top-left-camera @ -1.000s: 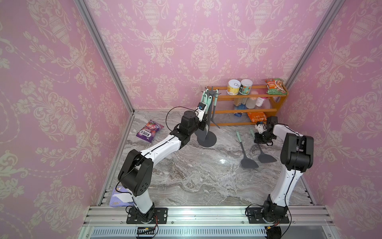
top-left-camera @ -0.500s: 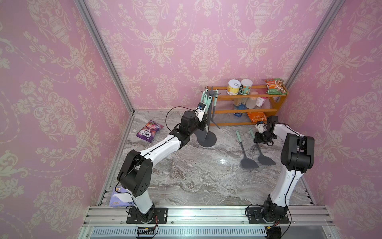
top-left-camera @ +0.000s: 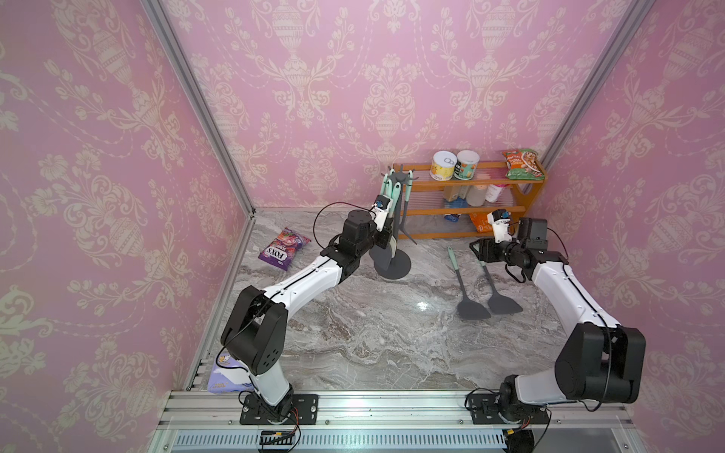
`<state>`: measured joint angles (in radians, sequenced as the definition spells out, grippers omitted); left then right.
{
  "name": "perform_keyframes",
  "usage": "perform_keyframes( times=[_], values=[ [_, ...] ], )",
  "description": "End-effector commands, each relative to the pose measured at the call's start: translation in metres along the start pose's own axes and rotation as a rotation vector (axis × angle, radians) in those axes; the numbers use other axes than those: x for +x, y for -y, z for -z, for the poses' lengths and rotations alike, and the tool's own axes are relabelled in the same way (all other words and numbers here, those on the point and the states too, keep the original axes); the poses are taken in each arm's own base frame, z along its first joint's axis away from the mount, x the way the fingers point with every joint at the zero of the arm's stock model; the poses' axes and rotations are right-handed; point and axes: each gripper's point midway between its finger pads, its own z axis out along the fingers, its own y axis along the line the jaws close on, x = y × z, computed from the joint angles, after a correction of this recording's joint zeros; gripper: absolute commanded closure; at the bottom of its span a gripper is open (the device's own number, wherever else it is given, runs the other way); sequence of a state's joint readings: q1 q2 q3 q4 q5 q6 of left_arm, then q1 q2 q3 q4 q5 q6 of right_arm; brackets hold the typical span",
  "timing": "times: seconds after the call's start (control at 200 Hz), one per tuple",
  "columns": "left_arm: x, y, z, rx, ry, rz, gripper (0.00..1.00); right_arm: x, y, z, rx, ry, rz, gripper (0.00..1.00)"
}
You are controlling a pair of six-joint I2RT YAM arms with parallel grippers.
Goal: Take the spatula off the kitchen utensil rack
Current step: Place the spatula at the center of the board, then take off the spatula from the rack.
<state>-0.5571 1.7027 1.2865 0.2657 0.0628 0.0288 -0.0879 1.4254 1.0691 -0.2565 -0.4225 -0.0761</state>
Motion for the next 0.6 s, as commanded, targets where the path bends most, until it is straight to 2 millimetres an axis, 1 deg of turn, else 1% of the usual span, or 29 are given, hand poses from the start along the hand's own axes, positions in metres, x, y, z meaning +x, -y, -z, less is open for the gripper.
perform_keyframes(
  times=[0.0,0.045,0.2,0.27,0.29,0.295,0.305,0.47,0.595],
  values=[
    [-0.017,0.0,0.012,0.02,0.025,0.028,0.8,-0.028,-0.053,-0.007,-0.178,0.149,0.055,0.37],
    [-0.016,0.001,0.013,0.023,0.025,0.029,0.8,-0.037,-0.065,-0.009,-0.233,0.185,0.064,0.37],
    [-0.017,0.001,0.013,0.024,0.024,0.028,0.79,-0.071,-0.092,-0.017,-0.386,0.265,0.089,0.37],
    [-0.018,0.0,0.013,0.022,0.026,0.024,0.79,-0.082,-0.101,-0.025,-0.422,0.273,0.119,0.37],
    [-0.019,0.001,0.012,0.022,0.025,0.023,0.79,-0.081,-0.103,-0.029,-0.432,0.266,0.122,0.37],
    [-0.018,0.0,0.012,0.021,0.024,0.022,0.79,-0.088,-0.105,-0.027,-0.435,0.28,0.131,0.37],
    [-0.019,0.0,0.012,0.019,0.024,0.022,0.79,-0.094,-0.107,-0.025,-0.443,0.29,0.14,0.37],
    [-0.02,-0.001,0.012,0.018,0.022,0.014,0.79,-0.124,-0.124,-0.031,-0.556,0.356,0.183,0.36],
    [-0.021,-0.001,0.013,0.016,0.016,0.006,0.79,-0.137,-0.129,-0.038,-0.616,0.374,0.202,0.37]
  ],
)
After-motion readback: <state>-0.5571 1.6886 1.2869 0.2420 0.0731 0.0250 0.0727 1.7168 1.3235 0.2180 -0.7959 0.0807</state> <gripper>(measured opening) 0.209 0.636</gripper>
